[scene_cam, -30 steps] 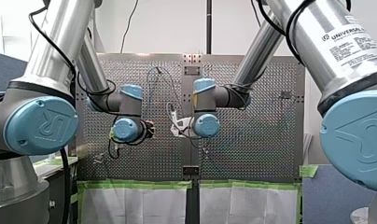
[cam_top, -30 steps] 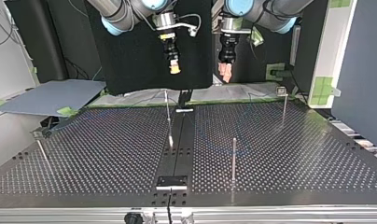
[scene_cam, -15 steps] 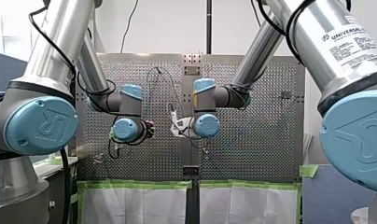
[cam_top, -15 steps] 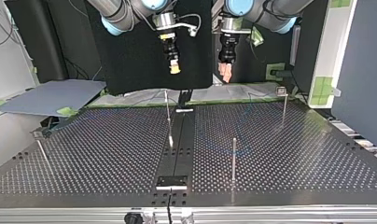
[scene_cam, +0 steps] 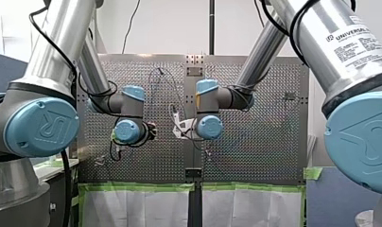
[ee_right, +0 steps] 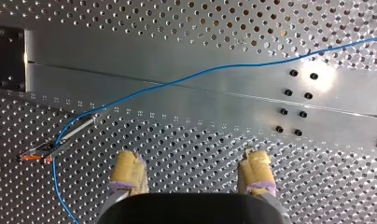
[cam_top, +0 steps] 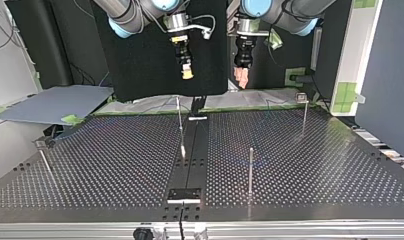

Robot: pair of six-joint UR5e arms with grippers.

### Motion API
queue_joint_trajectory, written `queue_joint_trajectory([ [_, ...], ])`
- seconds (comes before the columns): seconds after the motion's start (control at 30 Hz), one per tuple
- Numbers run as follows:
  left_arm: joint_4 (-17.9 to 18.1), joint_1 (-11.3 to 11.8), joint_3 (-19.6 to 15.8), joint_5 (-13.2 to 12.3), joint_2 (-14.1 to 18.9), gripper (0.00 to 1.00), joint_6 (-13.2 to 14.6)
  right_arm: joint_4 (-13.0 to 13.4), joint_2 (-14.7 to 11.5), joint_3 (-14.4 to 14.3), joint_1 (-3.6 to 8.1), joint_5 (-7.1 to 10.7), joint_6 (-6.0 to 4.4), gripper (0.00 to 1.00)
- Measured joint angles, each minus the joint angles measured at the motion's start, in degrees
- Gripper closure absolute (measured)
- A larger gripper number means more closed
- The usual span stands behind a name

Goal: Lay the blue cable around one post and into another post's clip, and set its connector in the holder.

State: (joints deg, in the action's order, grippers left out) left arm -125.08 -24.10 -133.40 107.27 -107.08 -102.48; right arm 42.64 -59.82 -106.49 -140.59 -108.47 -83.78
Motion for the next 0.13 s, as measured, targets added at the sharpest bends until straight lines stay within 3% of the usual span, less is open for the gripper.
queue_joint_trajectory([
  [0.13,0.0,0.0,0.0,0.0,0.0,0.00,0.0,0.0,0.0,0.0,0.00,0.00,0.00,0.00],
])
